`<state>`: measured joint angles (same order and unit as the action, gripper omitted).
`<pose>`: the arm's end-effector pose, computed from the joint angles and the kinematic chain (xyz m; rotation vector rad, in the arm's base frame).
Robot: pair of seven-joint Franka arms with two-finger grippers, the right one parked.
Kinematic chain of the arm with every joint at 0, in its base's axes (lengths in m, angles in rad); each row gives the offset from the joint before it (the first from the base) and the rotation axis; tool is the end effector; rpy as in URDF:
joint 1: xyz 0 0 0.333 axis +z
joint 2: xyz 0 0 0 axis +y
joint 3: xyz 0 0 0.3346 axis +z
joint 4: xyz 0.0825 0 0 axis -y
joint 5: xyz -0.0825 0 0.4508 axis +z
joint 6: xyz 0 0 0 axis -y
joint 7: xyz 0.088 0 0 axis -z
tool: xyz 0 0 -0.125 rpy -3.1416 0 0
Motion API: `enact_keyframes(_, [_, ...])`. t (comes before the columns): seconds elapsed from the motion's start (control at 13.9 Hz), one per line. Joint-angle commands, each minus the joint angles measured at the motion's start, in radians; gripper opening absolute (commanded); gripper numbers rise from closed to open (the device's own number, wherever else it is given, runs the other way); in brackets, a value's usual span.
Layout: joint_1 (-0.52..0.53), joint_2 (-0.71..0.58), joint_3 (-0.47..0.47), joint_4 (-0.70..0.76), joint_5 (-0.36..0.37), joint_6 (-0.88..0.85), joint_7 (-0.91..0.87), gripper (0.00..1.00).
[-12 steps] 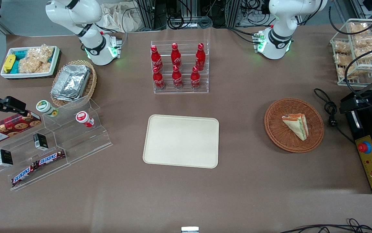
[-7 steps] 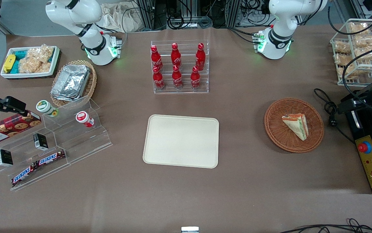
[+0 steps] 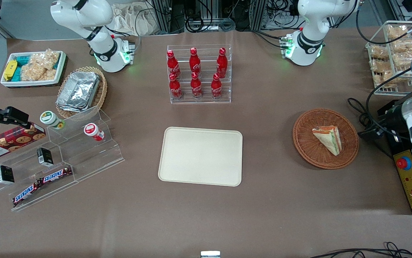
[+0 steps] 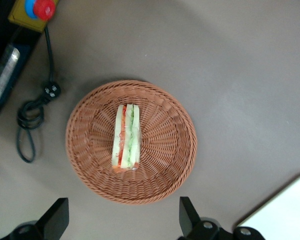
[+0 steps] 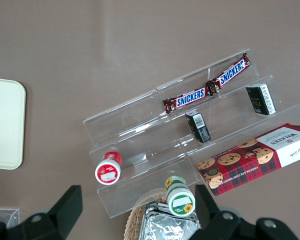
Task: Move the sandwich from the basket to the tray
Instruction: 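Move the left gripper down over the sandwich in the wicker basket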
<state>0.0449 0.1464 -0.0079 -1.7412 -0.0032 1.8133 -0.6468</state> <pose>0.6625 0.0244 0.4588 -2.9402 -1.0479 0.1126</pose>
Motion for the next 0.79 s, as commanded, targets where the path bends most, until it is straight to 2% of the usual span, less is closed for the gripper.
enact_keyframes(0.0, [0.004,-0.022,0.006,-0.16,-0.006,0.154,-0.059,0.99])
enact_keyframes(0.43, [0.007,-0.028,0.011,-0.455,-0.001,0.484,-0.06,0.99])
enact_keyframes(0.72, [0.012,-0.002,0.011,-0.504,-0.001,0.544,-0.065,0.99])
